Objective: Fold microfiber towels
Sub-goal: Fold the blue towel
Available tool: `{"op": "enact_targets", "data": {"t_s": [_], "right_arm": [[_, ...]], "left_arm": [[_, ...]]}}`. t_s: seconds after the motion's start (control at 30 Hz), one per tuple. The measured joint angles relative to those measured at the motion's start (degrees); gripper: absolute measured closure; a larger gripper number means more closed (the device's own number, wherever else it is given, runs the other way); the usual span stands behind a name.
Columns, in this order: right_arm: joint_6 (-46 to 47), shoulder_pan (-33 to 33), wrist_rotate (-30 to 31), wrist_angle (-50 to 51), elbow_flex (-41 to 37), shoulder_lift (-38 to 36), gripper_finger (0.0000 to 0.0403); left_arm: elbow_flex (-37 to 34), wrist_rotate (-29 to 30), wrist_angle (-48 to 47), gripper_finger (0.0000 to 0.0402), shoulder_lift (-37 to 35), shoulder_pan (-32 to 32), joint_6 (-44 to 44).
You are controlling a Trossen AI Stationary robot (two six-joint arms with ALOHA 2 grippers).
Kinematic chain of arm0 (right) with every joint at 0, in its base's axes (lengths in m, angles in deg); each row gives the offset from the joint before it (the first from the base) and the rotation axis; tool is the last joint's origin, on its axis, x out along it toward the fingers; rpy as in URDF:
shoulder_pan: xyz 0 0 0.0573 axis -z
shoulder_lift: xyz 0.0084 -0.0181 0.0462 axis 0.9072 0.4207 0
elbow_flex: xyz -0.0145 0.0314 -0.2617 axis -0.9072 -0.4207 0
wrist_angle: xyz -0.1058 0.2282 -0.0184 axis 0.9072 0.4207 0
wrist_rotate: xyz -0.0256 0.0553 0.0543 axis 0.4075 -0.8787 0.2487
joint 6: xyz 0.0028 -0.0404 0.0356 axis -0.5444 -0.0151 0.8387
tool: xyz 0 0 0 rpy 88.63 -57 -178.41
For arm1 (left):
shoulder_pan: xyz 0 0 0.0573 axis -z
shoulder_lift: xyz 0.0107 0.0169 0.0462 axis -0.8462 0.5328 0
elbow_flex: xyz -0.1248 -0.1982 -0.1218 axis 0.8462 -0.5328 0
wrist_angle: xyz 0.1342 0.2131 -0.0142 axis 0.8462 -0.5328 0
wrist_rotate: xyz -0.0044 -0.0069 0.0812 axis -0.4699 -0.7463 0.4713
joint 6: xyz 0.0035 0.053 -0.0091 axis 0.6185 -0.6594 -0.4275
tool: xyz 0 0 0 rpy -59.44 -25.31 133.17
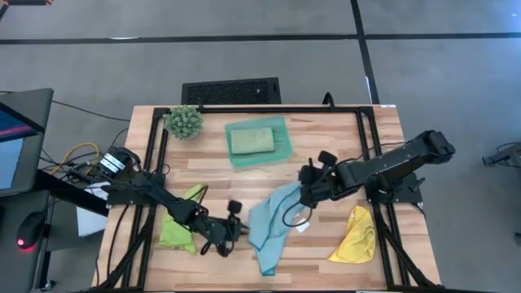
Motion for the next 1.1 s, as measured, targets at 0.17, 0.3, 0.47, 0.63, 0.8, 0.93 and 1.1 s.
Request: {"op": "enact_targets", "data": {"t_s": [0.17,0.3,0.47,0.63,0.8,0.93,1.1], "right_arm": [[0.9,-0.5,0.2,-1.3,-1.9,1.9,0.0385],[1.1,-0.4,0.1,-2.5,-1.8,2.9,0.0382],[1.1,-0.7,0.0,-3.3,-1.7,3.1,0.0386],[1.5,-2.4,-0.1,-3.6,-1.7,3.4,0.0384],[2.8,-5.5,-0.1,-3.5,-1.7,3.4,0.0383],[6.6,-8.4,2.4,-1.6,-1.7,3.4,0.0389],[16.1,-13.5,6.8,6.7,-1.3,1.6,0.0393]], "left_arm": [[1.1,-8.0,3.9,0.0255,4.8,0.2,-5.8],[3.8,-8.9,3.9,0.0216,9.0,-0.7,-9.3],[5.8,-11.4,4.0,0.0220,10.3,-2.0,-12.1],[5.9,-13.3,3.9,0.0271,10.3,-4.3,-12.3],[5.9,-12.4,3.9,0.0353,10.2,-5.7,-12.0],[5.9,-4.4,1.3,0.0394,6.8,-5.0,-12.1],[5.9,18.3,-2.4,0.0399,-2.7,0.2,-14.6]]}}
